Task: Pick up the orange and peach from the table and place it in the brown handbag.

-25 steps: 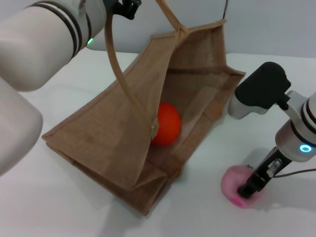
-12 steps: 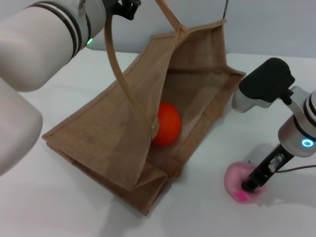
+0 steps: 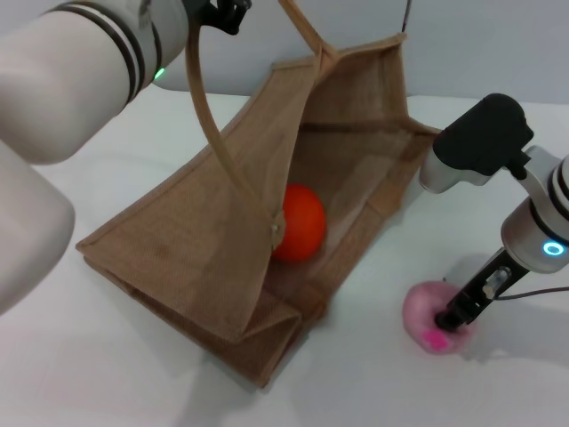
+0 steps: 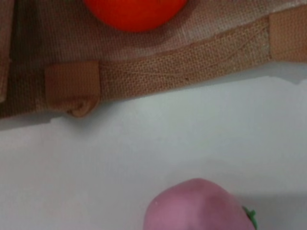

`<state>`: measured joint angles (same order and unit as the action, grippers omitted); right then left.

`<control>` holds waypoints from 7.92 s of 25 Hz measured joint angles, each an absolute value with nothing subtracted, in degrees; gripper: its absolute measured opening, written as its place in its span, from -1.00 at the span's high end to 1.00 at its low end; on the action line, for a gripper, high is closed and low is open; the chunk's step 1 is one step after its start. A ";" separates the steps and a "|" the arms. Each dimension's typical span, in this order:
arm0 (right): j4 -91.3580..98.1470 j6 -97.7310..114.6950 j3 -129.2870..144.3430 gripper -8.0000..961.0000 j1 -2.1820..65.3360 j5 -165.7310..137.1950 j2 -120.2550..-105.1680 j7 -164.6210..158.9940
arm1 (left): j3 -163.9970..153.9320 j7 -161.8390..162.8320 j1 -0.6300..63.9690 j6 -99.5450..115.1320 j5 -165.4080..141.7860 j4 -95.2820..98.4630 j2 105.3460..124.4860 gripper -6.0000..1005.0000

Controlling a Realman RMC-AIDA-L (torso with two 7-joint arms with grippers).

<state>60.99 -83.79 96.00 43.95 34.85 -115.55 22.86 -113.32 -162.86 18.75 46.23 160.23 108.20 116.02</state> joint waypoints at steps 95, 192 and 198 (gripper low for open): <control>76.40 -70.23 75.88 -0.60 38.13 20.57 -115.66 22.85 | -111.07 -159.10 20.76 36.28 166.20 104.63 116.26 0.22; 70.49 -68.18 75.67 -0.59 41.23 20.81 -115.80 22.86 | -113.23 -151.43 21.89 45.34 166.27 95.22 116.19 -0.73; 77.73 -53.59 80.26 -0.59 33.69 28.66 -115.95 24.61 | -109.70 -150.01 17.35 31.90 165.94 92.58 116.23 -0.72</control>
<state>77.73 -53.59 80.26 33.69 28.66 -115.95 24.61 -109.70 -150.01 17.35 31.90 165.94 92.58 116.23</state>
